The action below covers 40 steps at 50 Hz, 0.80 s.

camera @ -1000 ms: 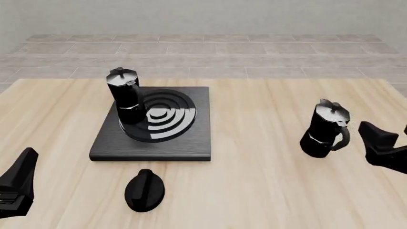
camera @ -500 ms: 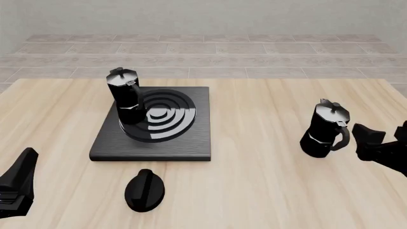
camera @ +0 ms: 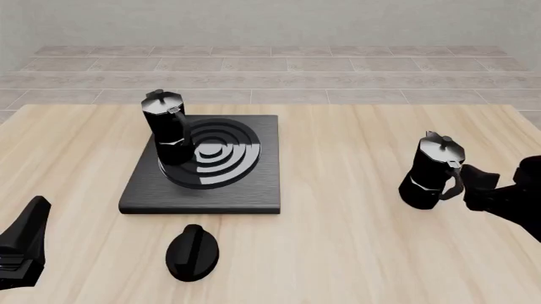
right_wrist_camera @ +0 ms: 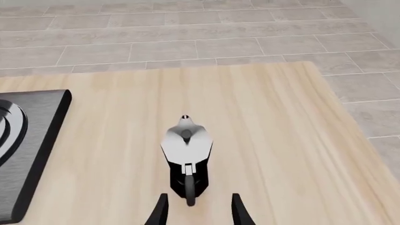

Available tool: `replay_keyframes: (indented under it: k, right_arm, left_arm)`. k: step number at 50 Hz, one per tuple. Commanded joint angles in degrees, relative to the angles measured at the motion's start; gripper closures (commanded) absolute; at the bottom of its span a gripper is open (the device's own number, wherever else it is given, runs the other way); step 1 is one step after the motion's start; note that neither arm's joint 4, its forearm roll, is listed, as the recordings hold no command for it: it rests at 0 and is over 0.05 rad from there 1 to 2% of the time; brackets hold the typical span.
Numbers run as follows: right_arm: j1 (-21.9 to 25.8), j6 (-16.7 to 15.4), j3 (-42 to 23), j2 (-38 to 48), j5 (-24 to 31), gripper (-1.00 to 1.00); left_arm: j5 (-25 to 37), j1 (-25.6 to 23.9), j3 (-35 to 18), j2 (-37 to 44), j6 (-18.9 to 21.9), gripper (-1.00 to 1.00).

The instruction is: Put both moka pots on the stove.

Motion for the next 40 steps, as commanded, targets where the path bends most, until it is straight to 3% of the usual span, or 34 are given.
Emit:
replay_keyframes:
  k: [1, 20, 40]
  right_arm:
    - [0.8, -0.7, 0.1, 4.29, -4.28, -1.0]
    - [0.52, -1.53, 0.37, 13.2, -12.53, -1.0]
    - [2.12, 0.29, 0.47, 18.91, -16.81, -1.0]
  left_arm:
    - [0.0, 0.0, 0.0, 0.0, 0.0, -1.0]
    - [0.0, 0.0, 0.0, 0.0, 0.0, -1.0]
    - [0.0, 0.0, 0.0, 0.0, 0.0, -1.0]
